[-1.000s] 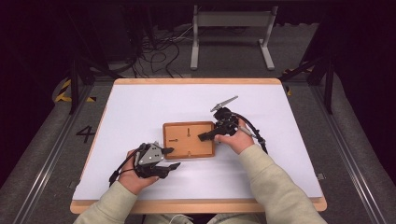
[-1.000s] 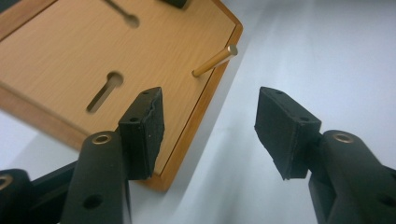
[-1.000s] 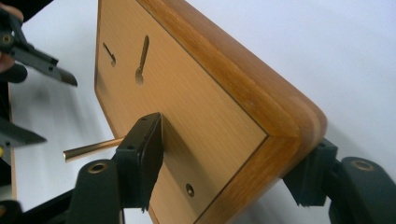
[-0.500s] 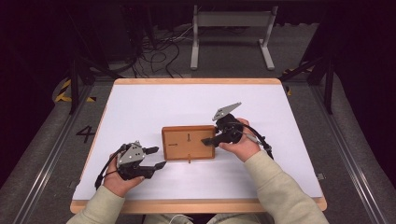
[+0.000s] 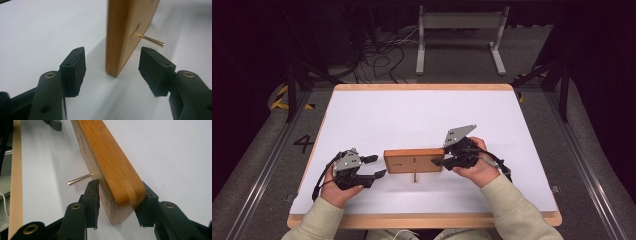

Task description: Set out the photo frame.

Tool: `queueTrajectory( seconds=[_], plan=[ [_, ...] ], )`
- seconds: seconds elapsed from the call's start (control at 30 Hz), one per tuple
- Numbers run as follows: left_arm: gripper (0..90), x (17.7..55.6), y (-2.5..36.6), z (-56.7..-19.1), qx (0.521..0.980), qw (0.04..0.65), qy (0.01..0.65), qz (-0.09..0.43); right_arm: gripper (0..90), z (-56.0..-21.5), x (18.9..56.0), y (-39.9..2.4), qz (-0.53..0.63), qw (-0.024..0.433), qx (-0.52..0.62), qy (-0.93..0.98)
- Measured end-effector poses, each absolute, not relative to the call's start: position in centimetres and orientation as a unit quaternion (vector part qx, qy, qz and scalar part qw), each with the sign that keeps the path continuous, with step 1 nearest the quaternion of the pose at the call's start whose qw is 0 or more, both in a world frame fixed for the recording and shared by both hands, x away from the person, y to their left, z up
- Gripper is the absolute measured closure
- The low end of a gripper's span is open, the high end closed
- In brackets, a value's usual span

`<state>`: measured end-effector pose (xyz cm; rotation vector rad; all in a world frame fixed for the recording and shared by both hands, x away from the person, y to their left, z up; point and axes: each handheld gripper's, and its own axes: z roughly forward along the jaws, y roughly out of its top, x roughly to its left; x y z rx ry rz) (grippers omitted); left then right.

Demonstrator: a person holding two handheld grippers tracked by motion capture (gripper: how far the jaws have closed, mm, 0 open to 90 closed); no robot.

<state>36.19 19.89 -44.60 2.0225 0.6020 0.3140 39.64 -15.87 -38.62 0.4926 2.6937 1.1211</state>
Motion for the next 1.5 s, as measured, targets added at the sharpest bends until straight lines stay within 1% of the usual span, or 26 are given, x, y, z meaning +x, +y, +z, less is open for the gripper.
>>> queueTrajectory(
  seconds=[0.1, 0.27, 0.47, 0.57, 0.83, 1.03, 1.17, 1.3, 1.5],
  plan=[
    [37.9, 36.3, 20.1, -44.7, 0.826, 0.486, 0.254, 0.126, 59.4, -38.7, 38.7, -16.0, 0.381, 0.098, 0.159, 0.905],
    [36.2, 36.3, 20.0, -44.7, 0.83, 0.486, 0.245, 0.123, 59.1, -38.8, 37.4, -16.2, 0.389, 0.098, 0.155, 0.903],
    [36.2, 36.0, 20.4, -44.3, 0.828, 0.497, 0.232, 0.119, 58.5, -38.8, 36.6, -16.3, 0.386, 0.1, 0.147, 0.905],
    [36.6, 35.8, 21.1, -44.2, 0.823, 0.504, 0.235, 0.116, 57.9, -38.8, 36.4, -16.3, 0.384, 0.103, 0.144, 0.906],
    [36.6, 35.9, 22.3, -44.3, 0.813, 0.512, 0.253, 0.114, 51.9, -38.3, 35.7, -16.9, 0.375, 0.102, 0.156, 0.908],
    [36.7, 36.1, 22.6, -44.3, 0.809, 0.512, 0.263, 0.12, 51.7, -37.8, 35.1, -18.1, 0.375, 0.111, 0.169, 0.905],
    [36.8, 36.2, 22.8, -44.4, 0.802, 0.51, 0.284, 0.126, 55.5, -37.8, 34.6, -19.3, 0.372, 0.121, 0.18, 0.902],
    [37.5, 36.4, 23.1, -44.4, 0.796, 0.502, 0.307, 0.144, 63.7, -38.4, 34.2, -20.4, 0.373, 0.135, 0.192, 0.898],
    [37.5, 36.5, 23.3, -44.6, 0.792, 0.496, 0.324, 0.147, 72.7, -39.3, 33.8, -20.9, 0.377, 0.119, 0.2, 0.896]
  ],
)
